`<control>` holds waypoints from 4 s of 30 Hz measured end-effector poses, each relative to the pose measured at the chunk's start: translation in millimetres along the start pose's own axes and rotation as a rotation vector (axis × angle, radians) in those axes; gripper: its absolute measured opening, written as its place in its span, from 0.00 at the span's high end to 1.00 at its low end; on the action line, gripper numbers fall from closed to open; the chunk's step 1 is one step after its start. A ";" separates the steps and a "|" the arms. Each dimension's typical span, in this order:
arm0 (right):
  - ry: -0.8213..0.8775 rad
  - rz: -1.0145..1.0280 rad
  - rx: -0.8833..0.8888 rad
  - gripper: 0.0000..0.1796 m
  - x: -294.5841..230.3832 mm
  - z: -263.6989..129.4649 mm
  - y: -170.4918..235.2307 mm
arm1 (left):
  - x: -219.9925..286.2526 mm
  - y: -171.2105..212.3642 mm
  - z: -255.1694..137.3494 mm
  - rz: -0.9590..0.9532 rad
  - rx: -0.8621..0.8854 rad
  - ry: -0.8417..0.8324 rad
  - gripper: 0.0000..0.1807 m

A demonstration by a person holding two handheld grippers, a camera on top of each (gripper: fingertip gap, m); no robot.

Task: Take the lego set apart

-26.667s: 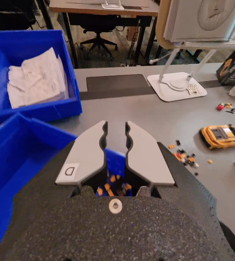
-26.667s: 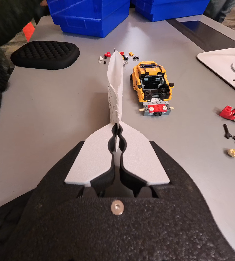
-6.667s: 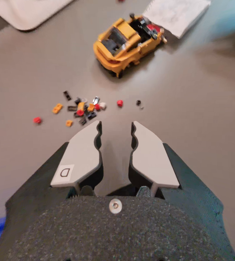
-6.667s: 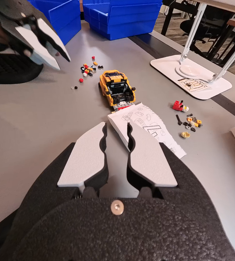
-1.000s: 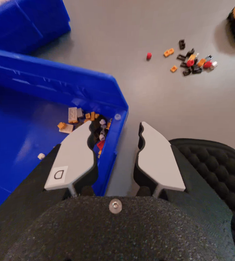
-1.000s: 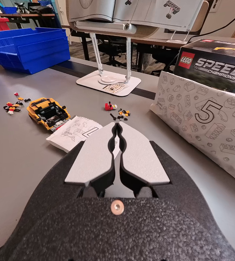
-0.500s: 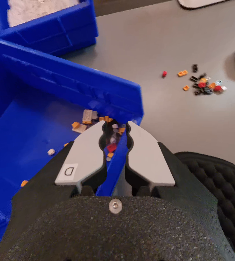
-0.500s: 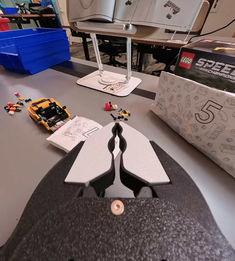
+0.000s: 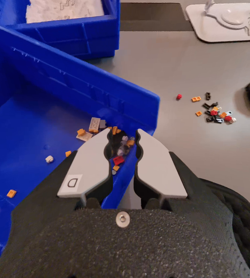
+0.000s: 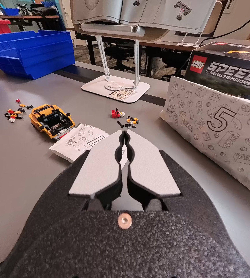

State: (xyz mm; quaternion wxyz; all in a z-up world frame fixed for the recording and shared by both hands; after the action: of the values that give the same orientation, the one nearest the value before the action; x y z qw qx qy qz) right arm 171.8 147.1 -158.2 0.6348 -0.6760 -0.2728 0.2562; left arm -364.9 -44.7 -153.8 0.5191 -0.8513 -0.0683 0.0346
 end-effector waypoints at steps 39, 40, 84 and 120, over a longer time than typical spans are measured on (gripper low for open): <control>0.001 0.012 0.000 1.00 2.3 -0.7 0.4 | 118.7 -6.5 51.6 0.403 -0.096 0.474 0.96; 0.002 0.012 -0.001 1.00 2.5 -0.6 0.5 | 108.7 -15.6 37.2 0.403 -0.057 0.414 0.96; -0.015 0.028 -0.005 1.00 1.3 0.1 1.5 | 22.4 -50.0 11.2 0.146 -0.004 -0.156 0.96; -0.009 0.032 0.004 1.00 2.5 -1.6 0.0 | 107.4 -36.1 53.1 0.178 -0.039 0.312 1.00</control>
State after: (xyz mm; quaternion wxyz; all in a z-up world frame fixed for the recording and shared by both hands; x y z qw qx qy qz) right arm 174.7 147.8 -158.1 0.6307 -0.6780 -0.2640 0.2700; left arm -268.6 34.6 -144.8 0.5017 -0.8589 0.0879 -0.0535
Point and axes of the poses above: each gripper's, where its closed fingertips meet, z out along the fingers, y out of its underside, x = y × z across the jaws, the point moved 8 cm from there along -z, back along the fingers, and after that the axes turned 10 degrees about x, right-handed, at the moved point
